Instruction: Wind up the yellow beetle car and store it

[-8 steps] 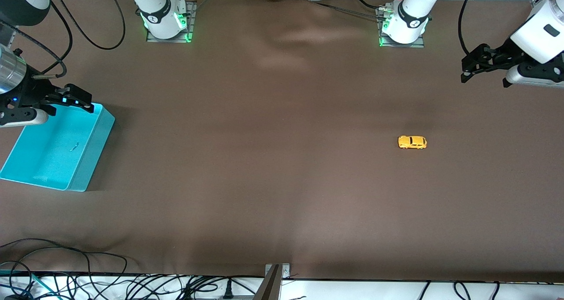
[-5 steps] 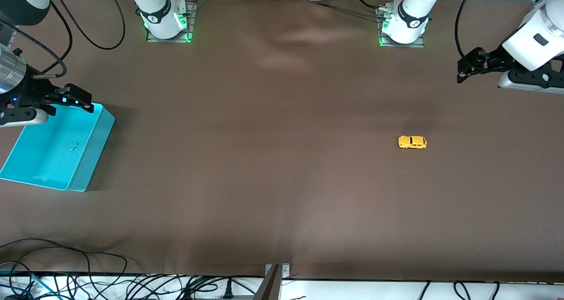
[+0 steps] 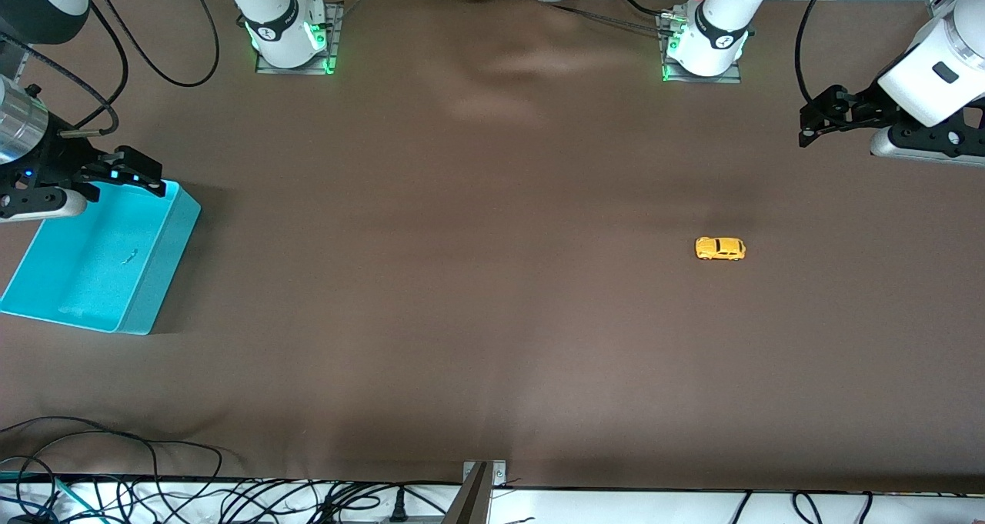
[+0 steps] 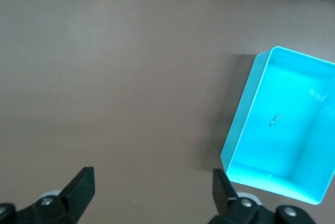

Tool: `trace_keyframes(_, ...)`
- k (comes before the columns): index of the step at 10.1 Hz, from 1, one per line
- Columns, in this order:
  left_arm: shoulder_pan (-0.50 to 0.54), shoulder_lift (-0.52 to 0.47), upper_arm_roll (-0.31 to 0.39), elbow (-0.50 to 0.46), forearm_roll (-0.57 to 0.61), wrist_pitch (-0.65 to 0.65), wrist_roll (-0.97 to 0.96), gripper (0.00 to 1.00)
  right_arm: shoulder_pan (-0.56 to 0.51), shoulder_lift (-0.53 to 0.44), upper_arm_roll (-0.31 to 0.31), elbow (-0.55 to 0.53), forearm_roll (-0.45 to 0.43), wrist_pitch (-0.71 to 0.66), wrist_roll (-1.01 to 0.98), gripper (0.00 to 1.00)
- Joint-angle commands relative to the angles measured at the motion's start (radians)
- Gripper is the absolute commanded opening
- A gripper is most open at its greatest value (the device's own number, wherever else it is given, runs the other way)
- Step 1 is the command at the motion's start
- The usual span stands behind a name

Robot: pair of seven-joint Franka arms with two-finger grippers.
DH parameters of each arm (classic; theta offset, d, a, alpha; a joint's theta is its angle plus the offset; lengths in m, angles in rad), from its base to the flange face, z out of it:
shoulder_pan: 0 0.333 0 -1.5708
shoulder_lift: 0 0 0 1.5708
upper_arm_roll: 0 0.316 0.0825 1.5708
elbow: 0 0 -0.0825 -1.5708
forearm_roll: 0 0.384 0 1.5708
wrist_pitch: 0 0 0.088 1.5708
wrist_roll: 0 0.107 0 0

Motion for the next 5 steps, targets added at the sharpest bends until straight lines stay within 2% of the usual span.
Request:
trace_keyframes(1,0.008,0.000,-0.004,0.021,0.007,-0.009,0.017,1.00,-0.001,-0.001,0.004,0.013,0.008,-0.021,0.001,1.00)
trace_keyframes(5,0.008,0.000,-0.004,0.021,0.008,-0.009,0.014,1.00,0.000,0.000,0.004,0.015,0.009,-0.018,0.030,1.00)
